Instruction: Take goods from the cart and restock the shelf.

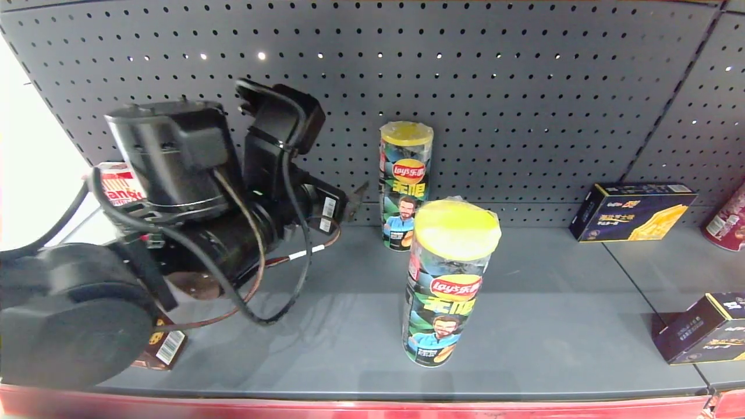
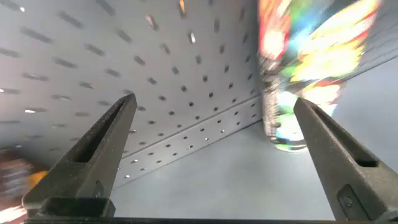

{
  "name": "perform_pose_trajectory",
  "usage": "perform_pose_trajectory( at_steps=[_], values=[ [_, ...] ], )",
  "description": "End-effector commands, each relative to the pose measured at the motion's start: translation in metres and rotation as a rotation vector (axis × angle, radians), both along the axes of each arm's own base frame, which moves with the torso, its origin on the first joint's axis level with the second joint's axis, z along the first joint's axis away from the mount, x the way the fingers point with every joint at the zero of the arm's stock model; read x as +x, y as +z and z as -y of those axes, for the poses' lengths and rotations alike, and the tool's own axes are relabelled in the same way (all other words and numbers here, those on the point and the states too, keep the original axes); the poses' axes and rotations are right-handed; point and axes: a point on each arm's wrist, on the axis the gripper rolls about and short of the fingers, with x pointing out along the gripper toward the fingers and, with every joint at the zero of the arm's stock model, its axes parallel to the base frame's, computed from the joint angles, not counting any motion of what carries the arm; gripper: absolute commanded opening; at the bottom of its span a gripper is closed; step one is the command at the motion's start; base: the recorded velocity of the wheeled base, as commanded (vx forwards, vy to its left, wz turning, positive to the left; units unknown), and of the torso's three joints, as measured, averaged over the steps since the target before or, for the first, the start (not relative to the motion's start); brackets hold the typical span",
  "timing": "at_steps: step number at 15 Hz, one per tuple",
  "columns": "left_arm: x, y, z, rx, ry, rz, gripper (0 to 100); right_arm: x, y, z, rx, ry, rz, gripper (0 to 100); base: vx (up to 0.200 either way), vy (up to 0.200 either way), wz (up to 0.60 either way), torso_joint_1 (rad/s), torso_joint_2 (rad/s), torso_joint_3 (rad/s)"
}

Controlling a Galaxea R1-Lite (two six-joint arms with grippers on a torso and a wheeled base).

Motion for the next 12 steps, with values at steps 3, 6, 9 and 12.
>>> perform_pose_trajectory(
  at_steps=[3, 6, 9, 12],
  values=[
    [-0.102, 0.034, -0.06, -0.085, -0.023, 0.127, 100, 0.0, 0.0, 0.0, 0.0, -0.001, -0.002, 100, 0.0, 0.0, 0.0, 0.0, 0.0, 0.0],
    [-0.158, 0.016, -0.102, -0.104, -0.06, 0.178, 100, 0.0, 0.0, 0.0, 0.0, -0.001, 0.001, 100, 0.0, 0.0, 0.0, 0.0, 0.0, 0.0],
    [-0.222, -0.019, -0.167, -0.149, 0.04, 0.252, 100, 0.0, 0.0, 0.0, 0.0, -0.001, -0.002, 100, 0.0, 0.0, 0.0, 0.0, 0.0, 0.0],
    [-0.245, -0.046, -0.183, -0.159, 0.117, 0.258, 100, 0.0, 0.0, 0.0, 0.0, 0.001, 0.0, 100, 0.0, 0.0, 0.0, 0.0, 0.0, 0.0]
  ],
)
